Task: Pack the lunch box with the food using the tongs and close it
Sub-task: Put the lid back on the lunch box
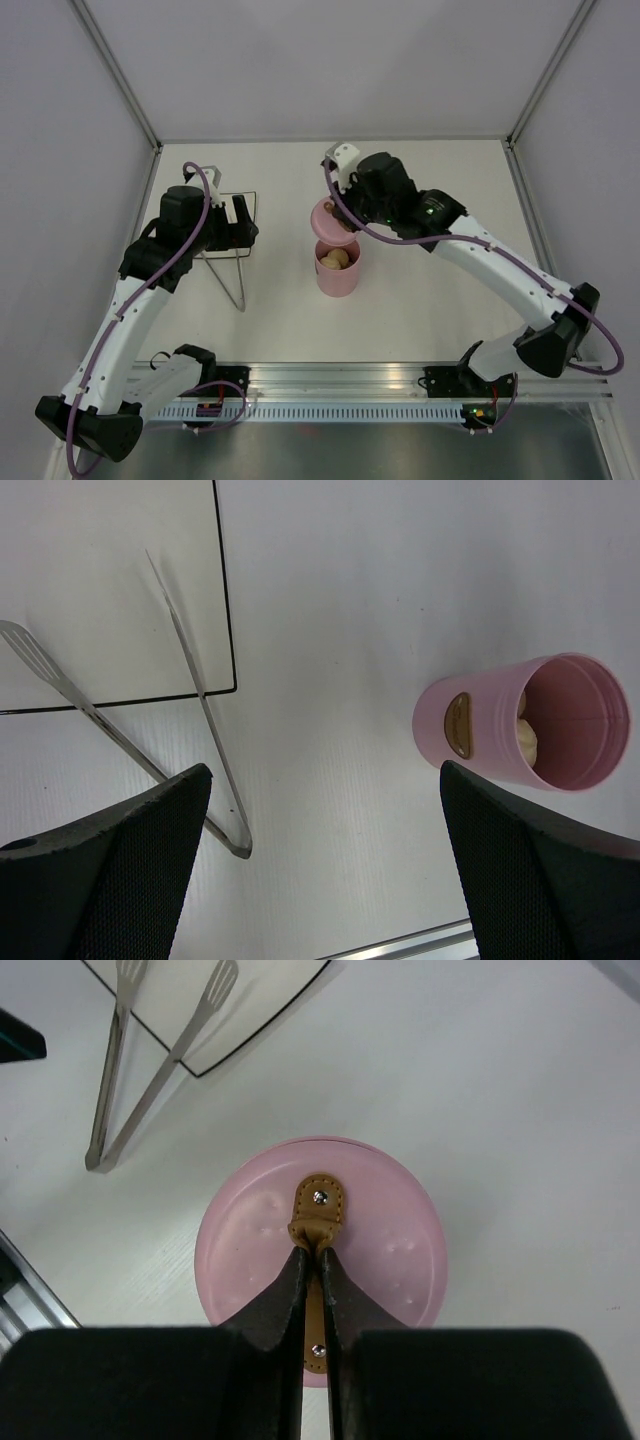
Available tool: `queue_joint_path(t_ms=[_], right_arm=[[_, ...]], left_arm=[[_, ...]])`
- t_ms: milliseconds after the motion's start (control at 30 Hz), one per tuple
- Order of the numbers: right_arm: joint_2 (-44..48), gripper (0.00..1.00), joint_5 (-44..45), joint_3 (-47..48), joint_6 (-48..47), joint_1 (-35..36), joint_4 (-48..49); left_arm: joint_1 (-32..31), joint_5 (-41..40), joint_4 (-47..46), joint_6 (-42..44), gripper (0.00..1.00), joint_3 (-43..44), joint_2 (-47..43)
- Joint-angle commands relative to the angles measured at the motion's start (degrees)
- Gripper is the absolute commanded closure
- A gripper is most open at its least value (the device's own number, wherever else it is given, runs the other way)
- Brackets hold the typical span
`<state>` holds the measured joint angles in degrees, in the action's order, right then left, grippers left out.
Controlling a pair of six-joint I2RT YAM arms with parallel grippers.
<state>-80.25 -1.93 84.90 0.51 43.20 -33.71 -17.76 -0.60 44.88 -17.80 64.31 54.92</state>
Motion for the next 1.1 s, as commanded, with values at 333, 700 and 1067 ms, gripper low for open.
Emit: queue_joint_path(t_ms=[333, 700, 1067], right_arm=[[-7.82, 1.0, 12.22, 8.7, 4.76, 8.83, -14.71], [-7.11, 1.0, 13.09, 0.89, 4.68, 10.59, -8.74], [-7.29, 1.0, 15.29, -4.22, 3.88, 10.59, -3.64]], left_arm=[[-0.17, -1.6, -1.47, 1.37, 0.0, -0.15, -0.34], [-0.17, -1.68, -1.55, 1.45, 0.0, -0.24, -0.16], [-0.08, -1.86, -1.47, 1.45, 0.0, -0.77, -0.51]])
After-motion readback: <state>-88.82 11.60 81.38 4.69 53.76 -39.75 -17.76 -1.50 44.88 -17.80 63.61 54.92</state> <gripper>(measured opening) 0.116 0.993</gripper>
